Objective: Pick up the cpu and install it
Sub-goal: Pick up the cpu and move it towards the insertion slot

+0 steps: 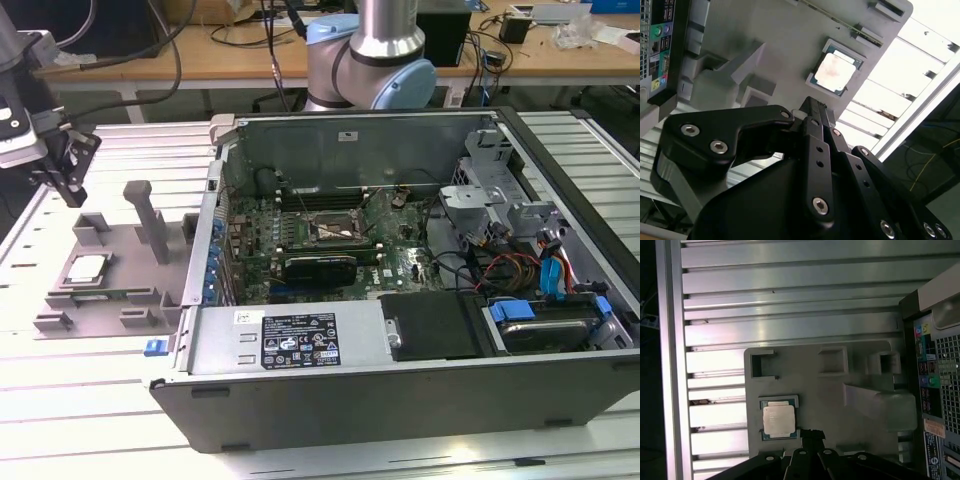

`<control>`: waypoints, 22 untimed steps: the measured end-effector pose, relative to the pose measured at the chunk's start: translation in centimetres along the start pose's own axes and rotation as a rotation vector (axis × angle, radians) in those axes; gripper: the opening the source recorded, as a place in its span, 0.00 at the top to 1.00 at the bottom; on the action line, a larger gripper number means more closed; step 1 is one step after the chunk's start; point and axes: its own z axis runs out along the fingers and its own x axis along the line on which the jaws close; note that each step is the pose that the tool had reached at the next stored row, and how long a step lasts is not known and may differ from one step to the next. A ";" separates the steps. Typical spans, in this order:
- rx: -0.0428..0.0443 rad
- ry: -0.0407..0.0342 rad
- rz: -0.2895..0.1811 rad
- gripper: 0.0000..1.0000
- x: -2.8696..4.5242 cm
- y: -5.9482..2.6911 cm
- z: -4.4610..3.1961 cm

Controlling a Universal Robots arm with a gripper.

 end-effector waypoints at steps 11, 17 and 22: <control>-0.0006 -0.0016 0.000 0.89 2.13 -0.60 3.76; -0.0007 -0.0014 0.000 0.89 2.83 -0.87 5.48; -0.0008 -0.0015 0.000 0.89 3.52 -0.95 6.26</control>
